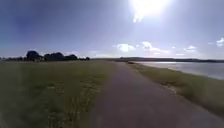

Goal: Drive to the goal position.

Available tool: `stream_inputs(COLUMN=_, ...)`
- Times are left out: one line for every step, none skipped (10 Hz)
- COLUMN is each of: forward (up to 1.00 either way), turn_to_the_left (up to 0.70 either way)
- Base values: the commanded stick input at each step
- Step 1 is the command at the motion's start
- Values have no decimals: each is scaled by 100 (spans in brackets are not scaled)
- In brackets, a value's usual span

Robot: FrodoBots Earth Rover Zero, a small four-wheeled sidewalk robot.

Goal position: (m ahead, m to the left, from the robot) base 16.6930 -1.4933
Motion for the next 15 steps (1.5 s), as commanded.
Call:
stream_inputs(forward=70, turn_to_the_left=5)
stream_inputs(forward=70, turn_to_the_left=5)
stream_inputs(forward=70, turn_to_the_left=5)
stream_inputs(forward=70, turn_to_the_left=5)
stream_inputs(forward=70, turn_to_the_left=5)
stream_inputs(forward=70, turn_to_the_left=5)
stream_inputs(forward=70, turn_to_the_left=5)
stream_inputs(forward=70, turn_to_the_left=5)
stream_inputs(forward=70, turn_to_the_left=5)
stream_inputs(forward=70, turn_to_the_left=-5)
stream_inputs(forward=70, turn_to_the_left=-29)
stream_inputs(forward=70, turn_to_the_left=-30)
stream_inputs(forward=70, turn_to_the_left=-1)
stream_inputs(forward=70, turn_to_the_left=5)
stream_inputs(forward=70, turn_to_the_left=5)
